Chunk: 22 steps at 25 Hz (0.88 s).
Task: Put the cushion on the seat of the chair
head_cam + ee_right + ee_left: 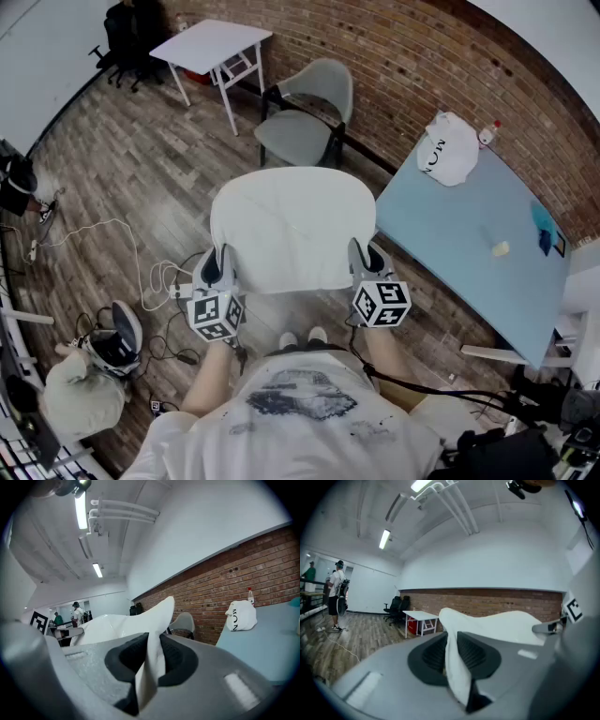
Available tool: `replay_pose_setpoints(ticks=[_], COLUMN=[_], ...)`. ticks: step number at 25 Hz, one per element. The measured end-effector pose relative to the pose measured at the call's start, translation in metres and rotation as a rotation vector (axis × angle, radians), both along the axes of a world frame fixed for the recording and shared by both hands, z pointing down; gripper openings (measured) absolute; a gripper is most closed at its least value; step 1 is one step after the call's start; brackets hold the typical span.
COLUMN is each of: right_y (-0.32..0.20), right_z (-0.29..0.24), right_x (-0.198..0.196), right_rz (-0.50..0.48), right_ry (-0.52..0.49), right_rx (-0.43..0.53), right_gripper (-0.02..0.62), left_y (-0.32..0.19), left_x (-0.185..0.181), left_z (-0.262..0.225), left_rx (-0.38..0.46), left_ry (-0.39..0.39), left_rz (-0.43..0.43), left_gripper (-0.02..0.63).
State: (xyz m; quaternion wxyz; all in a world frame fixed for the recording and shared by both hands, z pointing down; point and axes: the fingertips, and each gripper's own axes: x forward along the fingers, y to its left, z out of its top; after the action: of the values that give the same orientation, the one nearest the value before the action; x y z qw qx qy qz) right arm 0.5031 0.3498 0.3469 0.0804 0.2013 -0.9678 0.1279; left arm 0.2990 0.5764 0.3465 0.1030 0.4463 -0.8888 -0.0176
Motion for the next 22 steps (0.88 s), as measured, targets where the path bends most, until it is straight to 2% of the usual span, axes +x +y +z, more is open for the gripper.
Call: replay_pose_setpoints(ticks=[13,22], right_y=[-0.031,-0.048], right_z=[0.012,0.017], right_x=[-0.002,-0.001], right_rz=[-0.013,-0.041], right_ry=[0.006,-0.011], right_rx=[-0.034,-0.045], right_gripper=[0.049,0.050], left_y=[-0.027,-0.041], left_x=[-0.002,0.001], left_z=[0.008,0.004], left_rx=[-0.018,-0.009], left_ry=[0.006,-0.017], left_rz=[-0.018,-0.039], left_gripper=[0.054,0.054])
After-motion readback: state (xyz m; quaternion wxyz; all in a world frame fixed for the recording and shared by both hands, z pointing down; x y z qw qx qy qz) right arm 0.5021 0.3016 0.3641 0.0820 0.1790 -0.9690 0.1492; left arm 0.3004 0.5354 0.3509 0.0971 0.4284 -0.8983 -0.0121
